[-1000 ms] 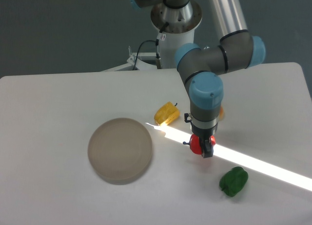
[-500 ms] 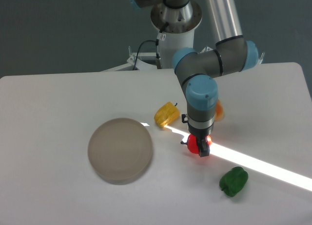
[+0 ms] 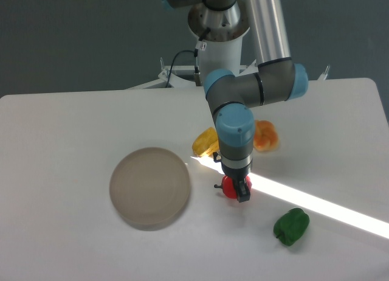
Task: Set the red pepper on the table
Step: 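Carry the red pepper toward the plate and lower it to the table, then open the gripper to release the red pepper on the table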
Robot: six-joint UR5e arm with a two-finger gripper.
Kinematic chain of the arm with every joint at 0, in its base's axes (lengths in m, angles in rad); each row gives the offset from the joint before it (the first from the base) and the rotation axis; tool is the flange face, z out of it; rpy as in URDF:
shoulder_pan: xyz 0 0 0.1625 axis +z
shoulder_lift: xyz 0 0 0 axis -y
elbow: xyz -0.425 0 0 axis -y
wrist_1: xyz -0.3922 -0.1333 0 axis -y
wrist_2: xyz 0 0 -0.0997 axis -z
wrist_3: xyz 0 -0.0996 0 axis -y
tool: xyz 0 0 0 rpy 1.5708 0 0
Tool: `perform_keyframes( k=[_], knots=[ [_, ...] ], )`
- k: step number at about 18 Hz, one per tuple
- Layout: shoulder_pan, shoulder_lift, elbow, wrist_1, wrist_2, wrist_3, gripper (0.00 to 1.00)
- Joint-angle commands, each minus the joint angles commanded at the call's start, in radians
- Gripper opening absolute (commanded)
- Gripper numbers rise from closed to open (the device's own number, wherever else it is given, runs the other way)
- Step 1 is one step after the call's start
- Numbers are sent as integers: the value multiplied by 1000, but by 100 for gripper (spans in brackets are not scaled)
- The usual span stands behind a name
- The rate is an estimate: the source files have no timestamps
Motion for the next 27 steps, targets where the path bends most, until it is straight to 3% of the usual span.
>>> perform_keyframes(
  k=[12,14,27],
  knots=[
    [-2,-14,6,3,-57,-112,59],
    [-2,-17,6,3,-58,-112,65],
    [-2,-18,15,3,-61,-110,76]
  ],
)
